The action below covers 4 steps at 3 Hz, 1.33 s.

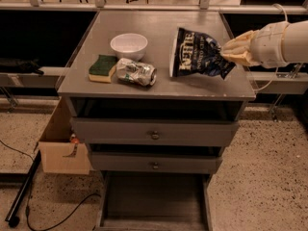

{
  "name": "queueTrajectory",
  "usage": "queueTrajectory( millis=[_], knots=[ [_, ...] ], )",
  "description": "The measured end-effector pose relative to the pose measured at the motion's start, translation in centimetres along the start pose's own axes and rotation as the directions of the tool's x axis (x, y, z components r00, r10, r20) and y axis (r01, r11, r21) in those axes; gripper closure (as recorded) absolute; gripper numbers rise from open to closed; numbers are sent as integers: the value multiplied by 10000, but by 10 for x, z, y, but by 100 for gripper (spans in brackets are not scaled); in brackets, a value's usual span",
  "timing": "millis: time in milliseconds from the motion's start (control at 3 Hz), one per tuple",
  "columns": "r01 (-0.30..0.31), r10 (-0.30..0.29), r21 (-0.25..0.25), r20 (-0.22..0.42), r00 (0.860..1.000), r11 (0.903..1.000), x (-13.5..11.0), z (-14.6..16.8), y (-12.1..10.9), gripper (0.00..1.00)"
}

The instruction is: Pick blue chip bag from bottom drawer and place on counter

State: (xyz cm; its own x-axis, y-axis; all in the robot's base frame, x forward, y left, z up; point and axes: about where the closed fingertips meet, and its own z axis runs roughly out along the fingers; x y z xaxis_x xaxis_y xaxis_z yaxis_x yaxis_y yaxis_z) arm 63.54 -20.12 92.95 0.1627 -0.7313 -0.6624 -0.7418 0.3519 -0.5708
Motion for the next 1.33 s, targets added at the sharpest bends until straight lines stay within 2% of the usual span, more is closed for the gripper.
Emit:
queueTrajectory(
  millis=[667,1000,1333],
  knots=[
    [-296,292,-347,-105,9995,9990,14,15,17,100],
    [-303,299,-363,-107,9995,9989,14,15,18,83],
    [-303,299,-363,-107,9995,9989,14,15,18,60]
  ],
)
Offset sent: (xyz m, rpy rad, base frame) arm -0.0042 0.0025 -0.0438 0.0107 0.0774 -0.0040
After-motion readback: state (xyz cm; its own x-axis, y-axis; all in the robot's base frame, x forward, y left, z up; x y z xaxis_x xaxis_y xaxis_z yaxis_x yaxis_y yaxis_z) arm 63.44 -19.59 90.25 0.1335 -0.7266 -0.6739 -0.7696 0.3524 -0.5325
